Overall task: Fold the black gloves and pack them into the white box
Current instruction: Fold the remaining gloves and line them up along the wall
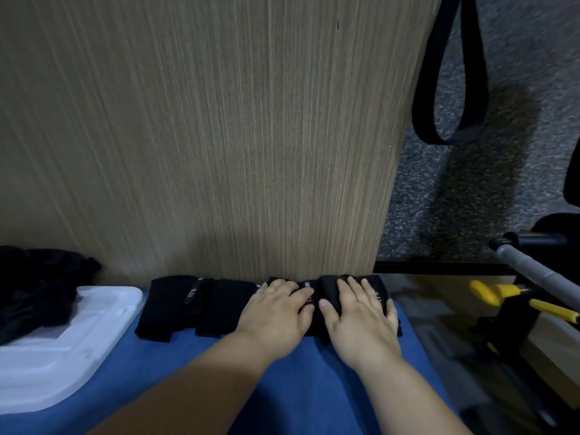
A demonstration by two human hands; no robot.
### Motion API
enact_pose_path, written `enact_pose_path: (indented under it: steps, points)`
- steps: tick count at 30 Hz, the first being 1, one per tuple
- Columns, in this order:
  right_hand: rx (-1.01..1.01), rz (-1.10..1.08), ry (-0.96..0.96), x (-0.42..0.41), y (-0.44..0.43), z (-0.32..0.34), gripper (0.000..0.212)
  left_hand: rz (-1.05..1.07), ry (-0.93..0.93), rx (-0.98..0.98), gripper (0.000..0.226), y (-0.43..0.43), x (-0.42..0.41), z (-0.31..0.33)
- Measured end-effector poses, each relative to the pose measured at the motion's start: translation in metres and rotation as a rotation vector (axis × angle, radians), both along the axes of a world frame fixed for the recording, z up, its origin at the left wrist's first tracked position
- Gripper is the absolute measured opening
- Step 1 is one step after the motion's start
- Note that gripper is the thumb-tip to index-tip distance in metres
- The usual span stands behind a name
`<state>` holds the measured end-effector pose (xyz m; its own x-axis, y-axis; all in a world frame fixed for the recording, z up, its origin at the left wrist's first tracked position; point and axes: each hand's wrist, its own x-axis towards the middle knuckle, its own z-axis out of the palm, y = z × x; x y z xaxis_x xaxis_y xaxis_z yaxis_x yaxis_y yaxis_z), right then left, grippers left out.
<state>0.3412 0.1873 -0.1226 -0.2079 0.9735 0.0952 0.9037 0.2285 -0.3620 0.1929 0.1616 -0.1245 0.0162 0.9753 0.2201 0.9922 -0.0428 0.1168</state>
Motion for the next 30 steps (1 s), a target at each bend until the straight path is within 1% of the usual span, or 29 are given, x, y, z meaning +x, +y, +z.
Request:
enact_pose_path:
  steps: [5, 12, 14, 18, 22, 24, 26, 30]
  points:
    - [0.002, -0.003, -0.008, -0.002, 0.0, 0.001, 0.06, 0.004, -0.032, -0.009, 0.047, 0.005, 0.002, -0.001]
    - [0.026, -0.006, -0.006, -0.003, -0.001, 0.002, 0.058, 0.013, -0.019, -0.07, 0.051, 0.002, 0.002, 0.004]
    - [0.048, -0.008, 0.005, -0.004, -0.003, 0.003, 0.058, 0.009, -0.048, -0.072, 0.052, 0.0, 0.002, 0.007]
    - [0.186, -0.02, 0.039, -0.004, -0.008, 0.01, 0.053, 0.005, -0.125, -0.049, 0.052, -0.006, 0.001, 0.013]
    - [0.352, -0.005, 0.081, -0.008, -0.017, 0.016, 0.043, 0.006, -0.152, -0.011, 0.053, -0.023, -0.005, 0.019]
    - [0.435, 0.025, 0.121, -0.012, -0.025, 0.021, 0.036, 0.019, -0.163, 0.013, 0.054, -0.035, -0.011, 0.019]
    - [0.45, 0.082, 0.125, -0.019, -0.036, 0.026, 0.033, 0.041, -0.174, 0.051, 0.053, -0.051, -0.022, 0.02]
    - [0.339, 0.243, 0.189, -0.039, -0.056, 0.031, 0.032, 0.128, -0.16, 0.11, 0.046, -0.093, -0.053, 0.02]
